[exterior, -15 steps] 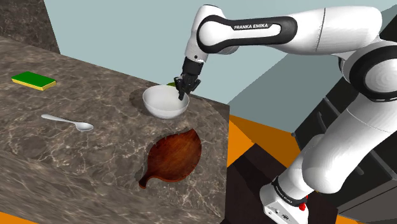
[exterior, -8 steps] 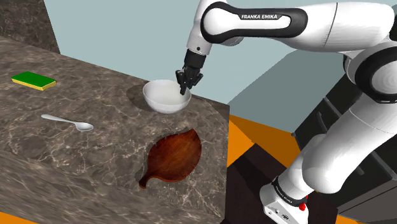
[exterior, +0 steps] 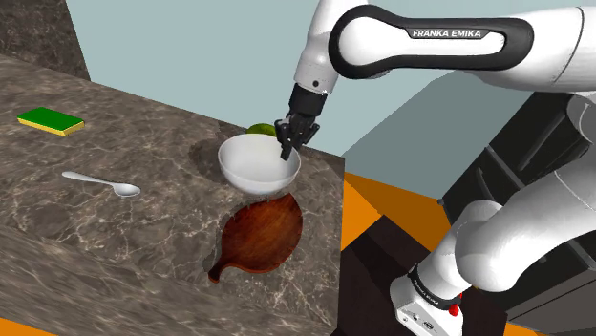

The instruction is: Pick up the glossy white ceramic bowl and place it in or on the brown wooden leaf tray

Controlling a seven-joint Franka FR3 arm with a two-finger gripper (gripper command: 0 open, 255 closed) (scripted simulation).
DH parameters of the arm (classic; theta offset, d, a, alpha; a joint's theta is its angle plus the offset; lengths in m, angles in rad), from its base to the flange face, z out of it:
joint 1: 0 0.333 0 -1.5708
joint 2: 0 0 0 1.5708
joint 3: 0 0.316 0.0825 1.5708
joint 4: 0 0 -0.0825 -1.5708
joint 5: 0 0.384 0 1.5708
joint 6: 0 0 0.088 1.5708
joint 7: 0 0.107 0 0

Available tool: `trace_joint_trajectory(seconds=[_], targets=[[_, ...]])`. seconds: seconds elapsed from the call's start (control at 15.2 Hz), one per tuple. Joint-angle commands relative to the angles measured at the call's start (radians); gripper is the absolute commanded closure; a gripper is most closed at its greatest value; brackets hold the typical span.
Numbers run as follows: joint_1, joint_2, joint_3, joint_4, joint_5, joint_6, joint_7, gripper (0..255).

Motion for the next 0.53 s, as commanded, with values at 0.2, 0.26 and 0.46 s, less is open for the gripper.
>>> trace_joint_trajectory(seconds=[0.2, 0.26, 0.46], targets=[[0.043, -0.141, 0.045, -0.111, 0.042, -0.011, 0.072, 255], [0.059, -0.186, 0.061, -0.142, 0.058, -0.018, 0.098, 255], [0.061, -0.182, 0.066, -0.178, 0.062, 0.022, 0.091, 255]])
